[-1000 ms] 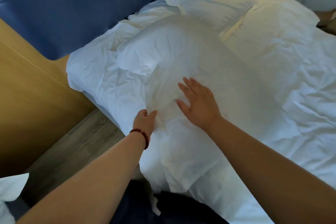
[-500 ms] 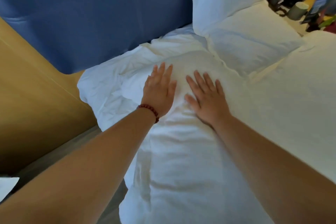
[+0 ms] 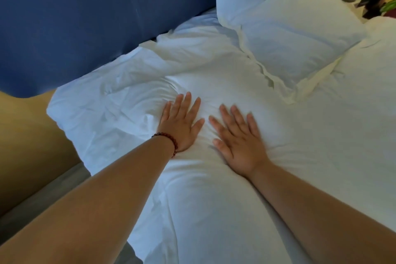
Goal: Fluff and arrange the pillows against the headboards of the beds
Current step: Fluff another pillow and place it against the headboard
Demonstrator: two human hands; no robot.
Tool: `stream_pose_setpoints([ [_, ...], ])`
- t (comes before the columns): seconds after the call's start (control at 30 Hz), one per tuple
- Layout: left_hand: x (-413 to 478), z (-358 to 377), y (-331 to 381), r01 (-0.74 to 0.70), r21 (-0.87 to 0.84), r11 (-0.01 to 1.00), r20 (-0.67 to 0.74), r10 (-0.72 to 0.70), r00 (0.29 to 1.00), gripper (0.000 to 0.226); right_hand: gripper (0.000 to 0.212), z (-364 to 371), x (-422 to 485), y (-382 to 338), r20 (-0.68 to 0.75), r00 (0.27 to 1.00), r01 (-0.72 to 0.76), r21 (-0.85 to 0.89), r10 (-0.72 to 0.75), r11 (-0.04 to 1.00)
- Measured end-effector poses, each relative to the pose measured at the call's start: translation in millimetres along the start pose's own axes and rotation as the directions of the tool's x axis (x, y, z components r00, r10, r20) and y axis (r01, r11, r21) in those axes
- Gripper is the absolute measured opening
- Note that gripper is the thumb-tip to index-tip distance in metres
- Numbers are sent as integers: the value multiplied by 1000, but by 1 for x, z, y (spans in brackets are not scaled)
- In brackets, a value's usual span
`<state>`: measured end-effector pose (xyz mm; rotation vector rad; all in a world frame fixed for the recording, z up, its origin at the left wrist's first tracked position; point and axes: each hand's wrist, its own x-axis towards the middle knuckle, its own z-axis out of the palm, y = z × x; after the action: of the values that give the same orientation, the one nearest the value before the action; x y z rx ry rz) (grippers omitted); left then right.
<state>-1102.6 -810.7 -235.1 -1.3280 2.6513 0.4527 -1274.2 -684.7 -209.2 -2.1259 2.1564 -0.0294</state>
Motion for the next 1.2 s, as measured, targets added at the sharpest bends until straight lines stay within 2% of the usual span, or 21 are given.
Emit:
stream_pose_setpoints([
  [0.07, 6, -12, -2, -6, -69, 998, 42, 9, 999, 66, 60, -4, 10, 1, 38, 999, -36, -18, 36, 999],
  [0.1, 7, -19, -1, -14, -121, 993, 19, 16, 1000, 65, 60, -6, 13, 1, 39, 998, -45, -16, 46, 999],
  [0.17, -7, -26, -1, -36, -317, 948, -164, -17, 986, 62, 61, -13, 11, 0, 8, 999, -43, -2, 43, 999],
  [0.23, -39, -22, 4, -29, -592, 805, -335, -213, 918, 54, 60, -22, 4, -1, -58, 998, -15, 39, 17, 999],
  [0.27, -58, -16, 9, 3, -704, 710, -350, -350, 869, 52, 60, -27, -1, 0, -114, 993, 2, 82, 7, 997],
  [0.33, -91, -6, 25, 104, -878, 468, -250, -632, 734, 55, 59, -38, -9, 4, -250, 968, 25, 172, 19, 985],
  [0.4, -109, 0, 36, 234, -952, 195, -8, -783, 622, 75, 59, -52, -11, 12, -316, 942, -30, 250, 111, 968],
  [0.47, -116, 3, 38, 374, -926, -45, 271, -771, 576, 100, 66, -66, -7, 25, -266, 925, -198, 272, 271, 942],
  [0.53, -115, -3, 35, 436, -877, -204, 452, -661, 599, 98, 78, -74, 3, 48, -170, 882, -403, 216, 440, 889],
  [0.6, -110, -12, 31, 456, -853, -255, 518, -520, 679, 85, 92, -80, 13, 76, 39, 807, -576, 275, 590, 770],
  [0.63, -106, -15, 29, 458, -844, -278, 536, -440, 720, 84, 99, -80, 15, 92, 182, 768, -632, 371, 614, 681],
  [0.7, -100, -19, 27, 488, -820, -300, 566, -296, 769, 91, 108, -78, 13, 114, 415, 716, -685, 571, 562, 453],
  [0.73, -98, -21, 29, 501, -814, -293, 570, -241, 785, 95, 106, -76, 10, 121, 471, 703, -695, 614, 533, 373],
  [0.8, -97, -25, 37, 507, -821, -262, 560, -193, 806, 94, 95, -72, 3, 124, 503, 690, -700, 646, 521, 303],
  [0.87, -99, -31, 47, 515, -825, -232, 561, -233, 794, 96, 95, -74, -2, 120, 511, 695, -695, 658, 507, 290],
  [0.9, -101, -33, 51, 507, -832, -224, 553, -265, 790, 95, 101, -76, -4, 117, 514, 699, -698, 642, 498, 317],
  [1.0, -119, -38, 52, 432, -870, -238, 492, -367, 789, 74, 122, -84, -17, 108, 528, 675, -732, 564, 515, 382],
  [1.1, -151, -45, 45, 326, -912, -247, 407, -455, 792, 65, 120, -94, -37, 94, 464, 694, -698, 621, 550, 357],
  [1.2, -182, -57, 42, 247, -932, -266, 353, -497, 793, 64, 112, -117, -52, 75, 315, 771, -581, 704, 554, 408],
])
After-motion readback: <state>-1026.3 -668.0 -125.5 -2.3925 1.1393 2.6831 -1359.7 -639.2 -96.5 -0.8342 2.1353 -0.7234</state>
